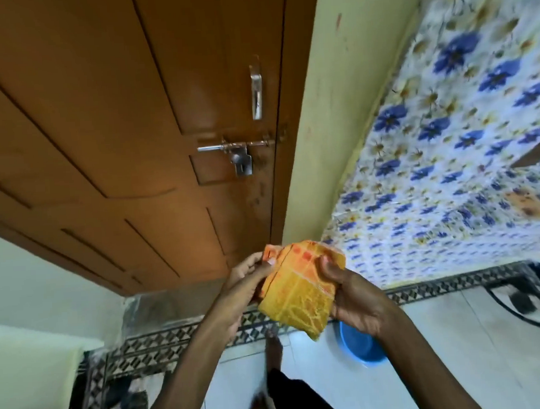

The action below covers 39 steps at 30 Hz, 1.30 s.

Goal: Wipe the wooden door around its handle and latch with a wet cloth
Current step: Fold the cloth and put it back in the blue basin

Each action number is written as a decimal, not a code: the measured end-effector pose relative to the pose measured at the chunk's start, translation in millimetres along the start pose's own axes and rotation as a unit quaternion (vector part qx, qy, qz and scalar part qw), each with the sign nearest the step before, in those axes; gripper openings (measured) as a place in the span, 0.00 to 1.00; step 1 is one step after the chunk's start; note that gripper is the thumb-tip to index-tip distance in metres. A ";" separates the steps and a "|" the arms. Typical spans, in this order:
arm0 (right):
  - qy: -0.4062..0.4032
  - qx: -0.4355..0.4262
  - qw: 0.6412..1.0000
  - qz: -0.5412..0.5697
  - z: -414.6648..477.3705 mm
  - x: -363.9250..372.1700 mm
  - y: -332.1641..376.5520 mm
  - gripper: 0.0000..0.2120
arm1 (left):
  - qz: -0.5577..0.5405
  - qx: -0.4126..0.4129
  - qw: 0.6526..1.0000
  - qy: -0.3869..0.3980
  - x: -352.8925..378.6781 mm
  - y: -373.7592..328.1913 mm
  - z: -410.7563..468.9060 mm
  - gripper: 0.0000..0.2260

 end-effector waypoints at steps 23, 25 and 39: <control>-0.034 0.051 0.979 -0.193 -30.3 -334.7 56.7 0.18 | -0.150 -0.041 0.978 -0.140 297.8 179.5 -1.3 0.36; -0.048 0.053 0.972 -0.223 -23.5 -367.2 59.9 0.17 | -0.141 -0.060 0.973 -0.171 314.8 205.2 5.9 0.41; -0.168 0.041 0.910 -0.378 279.2 -677.0 -131.5 0.33 | 0.197 -0.131 0.921 -0.309 318.4 596.9 226.7 0.23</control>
Point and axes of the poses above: each hand's wrist, its own z-axis towards the middle knuckle, its own x-axis out of the palm, y = z × x, the point moved 10 cm from there along z, towards the middle knuckle, and after that the axes turned 12 degrees about -y, right-handed, at the moved point
